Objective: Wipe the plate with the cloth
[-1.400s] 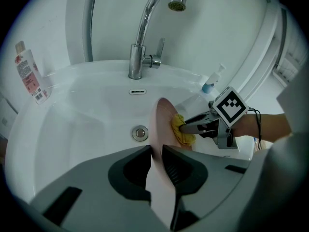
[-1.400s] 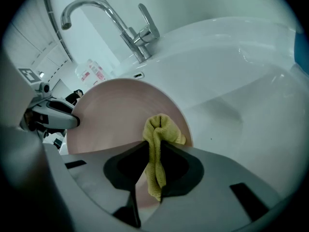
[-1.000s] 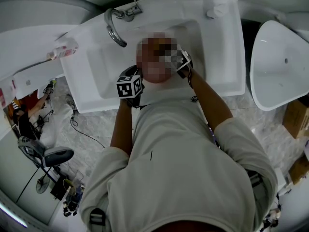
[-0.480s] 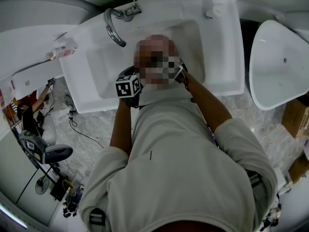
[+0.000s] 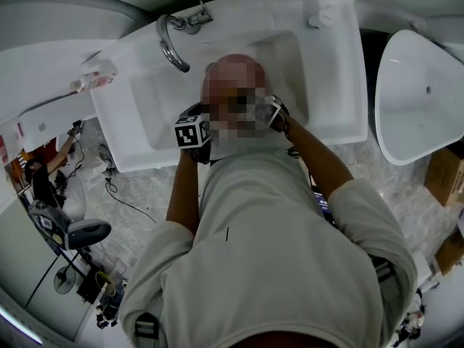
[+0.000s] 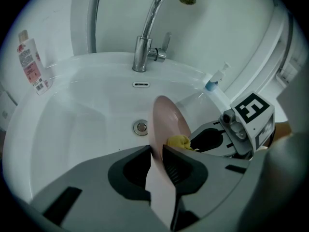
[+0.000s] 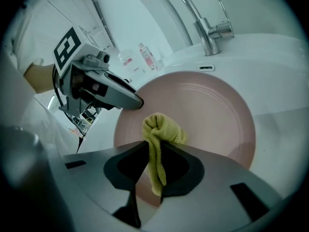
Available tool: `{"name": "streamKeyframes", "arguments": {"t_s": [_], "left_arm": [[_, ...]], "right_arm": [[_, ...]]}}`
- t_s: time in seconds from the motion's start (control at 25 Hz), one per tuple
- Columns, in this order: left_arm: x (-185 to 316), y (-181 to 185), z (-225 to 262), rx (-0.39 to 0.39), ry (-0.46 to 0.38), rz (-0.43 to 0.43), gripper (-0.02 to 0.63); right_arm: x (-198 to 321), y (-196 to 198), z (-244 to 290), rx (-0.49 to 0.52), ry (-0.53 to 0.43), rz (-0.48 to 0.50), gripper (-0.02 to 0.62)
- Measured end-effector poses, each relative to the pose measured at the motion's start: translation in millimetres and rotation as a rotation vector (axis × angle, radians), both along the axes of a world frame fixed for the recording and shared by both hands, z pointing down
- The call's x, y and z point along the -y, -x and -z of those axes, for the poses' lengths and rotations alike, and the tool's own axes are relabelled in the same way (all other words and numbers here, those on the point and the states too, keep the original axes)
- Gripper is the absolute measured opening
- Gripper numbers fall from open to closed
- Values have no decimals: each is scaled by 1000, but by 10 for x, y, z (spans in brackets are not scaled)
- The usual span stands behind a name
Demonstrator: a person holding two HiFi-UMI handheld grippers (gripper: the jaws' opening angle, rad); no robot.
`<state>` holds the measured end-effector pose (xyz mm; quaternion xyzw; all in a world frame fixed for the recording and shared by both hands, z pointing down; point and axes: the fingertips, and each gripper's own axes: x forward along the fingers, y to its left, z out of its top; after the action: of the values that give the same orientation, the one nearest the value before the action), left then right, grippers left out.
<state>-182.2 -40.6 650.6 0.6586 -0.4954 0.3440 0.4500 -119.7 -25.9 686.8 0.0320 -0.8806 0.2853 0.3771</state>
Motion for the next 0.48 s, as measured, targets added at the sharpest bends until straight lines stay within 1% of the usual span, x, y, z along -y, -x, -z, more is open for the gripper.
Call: {"name": "streamKeyframes", "arguments": {"t_s": [0.2,0.36,0.4,0.48], "left_arm": [[12,-21,-9,2,-3,-11,87],[16,-31,7,0,-9,-12,87],[16,-31,8,-1,-9,-13,87],[18,-30,8,-2,-11,-14,87]], "right_arm": [[34,-235,-199,-76,50,-53,75],[115,-406,-347,-125,99,-136,75],[153,-445,-369,-140,99,-159,76],[273,-528,-359,-183,70,-205,76]]}}
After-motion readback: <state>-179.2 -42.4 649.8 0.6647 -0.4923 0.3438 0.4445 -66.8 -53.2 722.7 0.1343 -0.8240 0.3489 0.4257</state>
